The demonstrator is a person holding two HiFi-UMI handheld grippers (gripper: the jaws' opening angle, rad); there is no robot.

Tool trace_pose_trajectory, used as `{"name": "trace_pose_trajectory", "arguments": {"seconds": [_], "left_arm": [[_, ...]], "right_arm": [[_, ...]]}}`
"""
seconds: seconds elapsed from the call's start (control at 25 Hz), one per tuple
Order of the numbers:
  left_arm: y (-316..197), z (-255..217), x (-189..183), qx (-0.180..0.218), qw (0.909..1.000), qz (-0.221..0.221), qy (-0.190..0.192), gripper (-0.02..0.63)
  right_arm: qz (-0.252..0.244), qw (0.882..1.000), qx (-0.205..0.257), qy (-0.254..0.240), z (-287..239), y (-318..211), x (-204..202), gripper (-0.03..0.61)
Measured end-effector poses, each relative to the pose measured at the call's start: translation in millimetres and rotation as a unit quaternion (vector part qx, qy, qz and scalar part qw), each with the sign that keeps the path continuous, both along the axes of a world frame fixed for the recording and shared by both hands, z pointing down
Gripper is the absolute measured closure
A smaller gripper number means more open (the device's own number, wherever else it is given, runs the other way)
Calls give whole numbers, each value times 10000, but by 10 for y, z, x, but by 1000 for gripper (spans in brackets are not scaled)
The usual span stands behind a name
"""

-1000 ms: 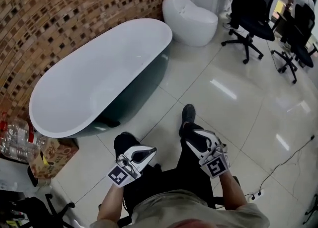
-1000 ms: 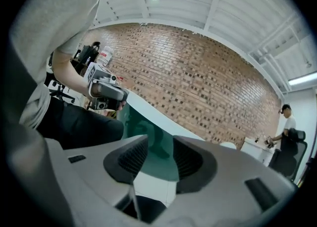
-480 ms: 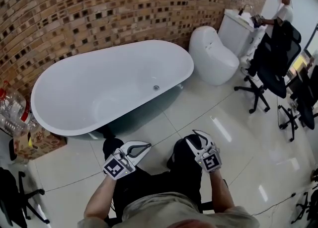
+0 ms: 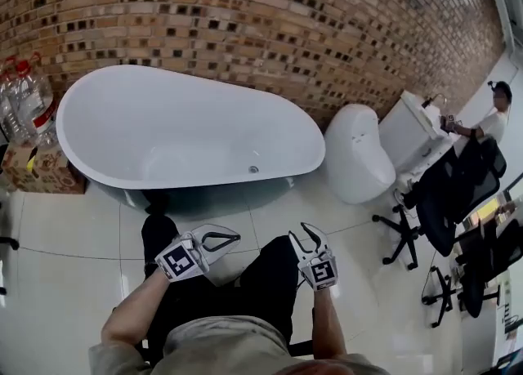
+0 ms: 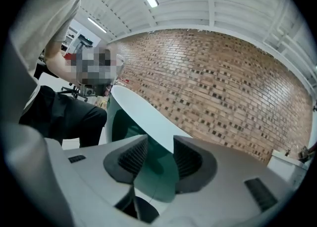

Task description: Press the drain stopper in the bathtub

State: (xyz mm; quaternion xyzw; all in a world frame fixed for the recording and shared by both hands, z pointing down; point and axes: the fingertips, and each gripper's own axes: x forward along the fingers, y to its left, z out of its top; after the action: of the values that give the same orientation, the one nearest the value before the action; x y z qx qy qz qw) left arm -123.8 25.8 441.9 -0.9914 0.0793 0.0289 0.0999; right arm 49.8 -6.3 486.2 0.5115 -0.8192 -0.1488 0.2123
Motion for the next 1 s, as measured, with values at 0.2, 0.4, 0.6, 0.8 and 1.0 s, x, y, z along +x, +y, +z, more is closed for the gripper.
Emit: {"name": "trace_pose_trajectory", "arguments": {"seconds": [0.2,0.4,0.6,0.8,1.0], "left_arm": [[-92,120,57,94,9995,-273,-96,614],[-184,276,14,-47,9989,-456,-125,614],[-569,267,216,-283,9968,-707,-228,614],[-793,198,245,-562,9934,-981,-173,614],[-915,94,377,-574,9902,-1271,5,614]], "right_arm": [[-320,9994,52,100,136,-280,8,416],[-929,9953,134,-220,51,-71,-300,416],[-1412,9897,-62,206,-11,11,-212,416],[-1524,9881,-66,179,-24,-264,41,416],[-1638,9862,-212,84,64,-689,320,416]]}}
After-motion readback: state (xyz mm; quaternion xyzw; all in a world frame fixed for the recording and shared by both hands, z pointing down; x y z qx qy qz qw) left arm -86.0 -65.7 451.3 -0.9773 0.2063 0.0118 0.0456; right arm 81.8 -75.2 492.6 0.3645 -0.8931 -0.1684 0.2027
